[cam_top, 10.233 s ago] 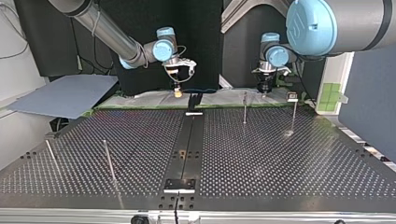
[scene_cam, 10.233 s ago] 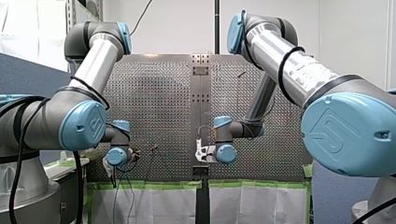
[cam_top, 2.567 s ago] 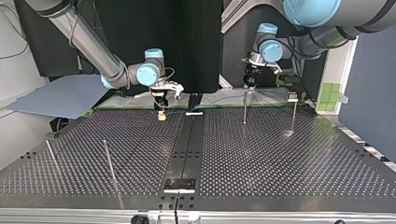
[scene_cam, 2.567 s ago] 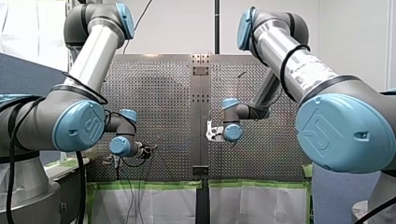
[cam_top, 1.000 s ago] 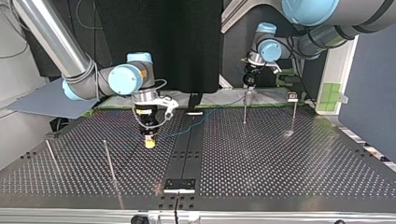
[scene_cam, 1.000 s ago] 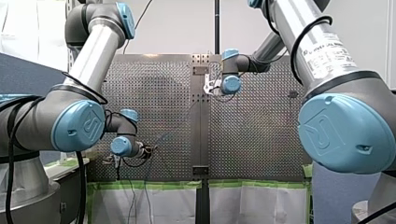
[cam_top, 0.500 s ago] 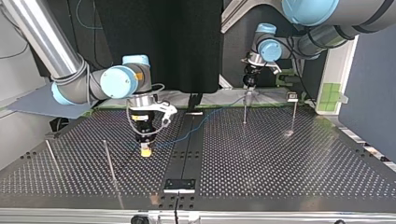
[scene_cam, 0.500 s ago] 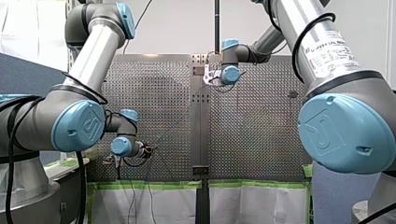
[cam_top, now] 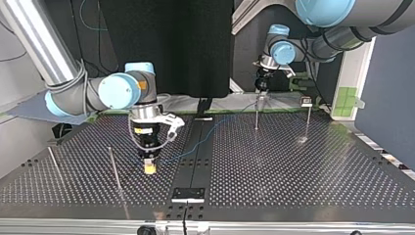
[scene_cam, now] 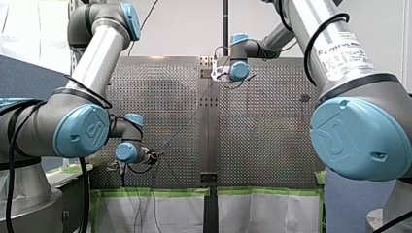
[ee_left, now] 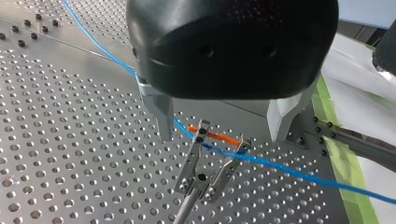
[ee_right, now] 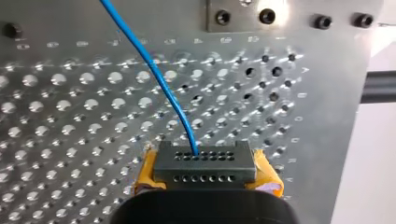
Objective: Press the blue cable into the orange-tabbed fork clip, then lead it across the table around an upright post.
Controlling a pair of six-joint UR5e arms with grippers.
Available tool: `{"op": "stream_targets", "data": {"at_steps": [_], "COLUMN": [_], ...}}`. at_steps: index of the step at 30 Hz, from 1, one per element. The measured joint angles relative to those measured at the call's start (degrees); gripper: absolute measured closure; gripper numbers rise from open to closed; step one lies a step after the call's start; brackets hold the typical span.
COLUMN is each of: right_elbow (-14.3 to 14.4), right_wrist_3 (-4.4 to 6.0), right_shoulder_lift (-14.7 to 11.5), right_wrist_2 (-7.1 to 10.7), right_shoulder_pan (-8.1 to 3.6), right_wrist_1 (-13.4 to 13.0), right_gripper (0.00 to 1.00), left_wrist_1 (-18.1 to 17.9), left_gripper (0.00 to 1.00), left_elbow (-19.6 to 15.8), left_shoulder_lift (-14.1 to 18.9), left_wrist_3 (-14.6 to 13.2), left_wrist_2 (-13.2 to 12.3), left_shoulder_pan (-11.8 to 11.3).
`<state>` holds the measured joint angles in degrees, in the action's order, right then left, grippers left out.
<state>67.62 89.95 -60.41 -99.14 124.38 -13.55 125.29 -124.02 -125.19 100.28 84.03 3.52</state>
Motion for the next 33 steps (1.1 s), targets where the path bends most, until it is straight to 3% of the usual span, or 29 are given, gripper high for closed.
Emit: {"op": "stream_targets", "data": {"at_steps": [14,33], "right_elbow": [-4.57,-5.37], "right_wrist_3": [0.16,0.34], "right_shoulder_lift": [-0.85,-2.53], "right_wrist_2": [-0.29,-3.23], "right_shoulder_pan": [-0.09,-2.22], "right_wrist_1": [3.53,5.69], "right_gripper": [1.00,1.00], "left_wrist_1": [-0.01,0.09], "left_gripper": [0.00,0.00], "left_elbow": [-0.01,-0.01], "left_shoulder_lift": [0.00,0.00], "left_wrist_3": [0.08,0.06], "left_wrist_2": [0.02,-0.05], "left_shoulder_pan": [0.01,0.01]}}
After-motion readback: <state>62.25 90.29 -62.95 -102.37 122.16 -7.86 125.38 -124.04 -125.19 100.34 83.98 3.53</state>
